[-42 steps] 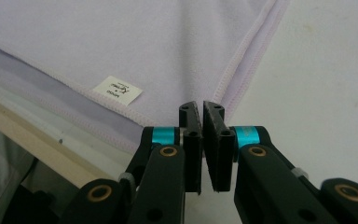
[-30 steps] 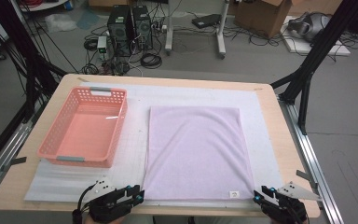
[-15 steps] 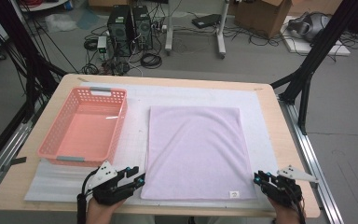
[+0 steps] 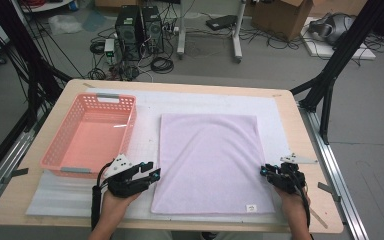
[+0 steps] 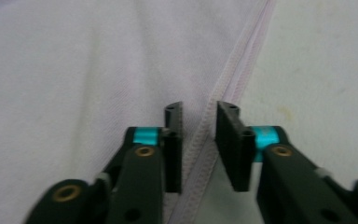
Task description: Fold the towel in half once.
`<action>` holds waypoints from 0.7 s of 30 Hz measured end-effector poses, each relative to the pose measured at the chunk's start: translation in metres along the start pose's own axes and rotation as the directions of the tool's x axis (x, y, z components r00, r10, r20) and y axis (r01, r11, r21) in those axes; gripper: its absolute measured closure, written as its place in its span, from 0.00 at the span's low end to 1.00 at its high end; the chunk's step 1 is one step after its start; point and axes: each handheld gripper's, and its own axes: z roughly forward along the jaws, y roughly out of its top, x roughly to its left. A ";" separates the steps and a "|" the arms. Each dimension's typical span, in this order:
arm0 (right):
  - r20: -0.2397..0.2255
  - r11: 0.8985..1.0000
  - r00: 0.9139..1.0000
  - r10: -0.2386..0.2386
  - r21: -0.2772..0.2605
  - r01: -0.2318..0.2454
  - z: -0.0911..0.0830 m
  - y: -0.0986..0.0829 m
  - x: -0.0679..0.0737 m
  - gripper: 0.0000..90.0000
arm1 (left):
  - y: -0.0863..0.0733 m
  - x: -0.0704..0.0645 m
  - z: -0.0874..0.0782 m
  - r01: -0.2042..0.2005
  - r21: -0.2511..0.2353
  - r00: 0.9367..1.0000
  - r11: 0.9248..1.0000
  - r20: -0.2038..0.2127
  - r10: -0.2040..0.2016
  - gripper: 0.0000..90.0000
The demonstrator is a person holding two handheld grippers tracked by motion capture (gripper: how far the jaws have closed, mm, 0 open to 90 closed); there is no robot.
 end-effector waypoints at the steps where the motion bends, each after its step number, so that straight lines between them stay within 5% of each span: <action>1: 0.000 1.000 1.000 0.009 0.011 -0.009 -0.001 0.002 -0.001 0.98 | 0.001 0.001 0.002 -0.002 0.003 1.000 1.000 -0.007 0.002 0.64; 6: 0.064 1.000 0.998 0.010 0.026 -0.012 -0.004 0.004 -0.007 0.98 | 0.005 0.007 0.006 0.005 0.009 1.000 1.000 -0.023 -0.005 0.66; 10: 0.117 0.995 0.993 -0.035 0.100 0.023 -0.005 0.009 0.002 0.97 | 0.005 0.008 0.009 0.016 0.012 1.000 1.000 -0.019 -0.015 0.66; 13: 0.103 0.998 0.993 -0.060 0.039 0.056 -0.009 0.014 0.003 0.80 | 0.005 0.009 0.010 0.008 0.018 1.000 1.000 -0.005 -0.008 0.66; 16: 0.039 0.998 0.999 0.006 -0.067 -0.004 -0.004 0.024 -0.010 0.74 | 0.005 0.010 0.011 0.021 0.012 1.000 1.000 0.000 -0.021 0.65; 21: 0.055 0.998 0.998 0.020 -0.057 -0.017 0.031 0.041 -0.026 0.71 | 0.006 0.012 0.012 0.043 0.005 0.999 0.999 0.015 -0.043 0.64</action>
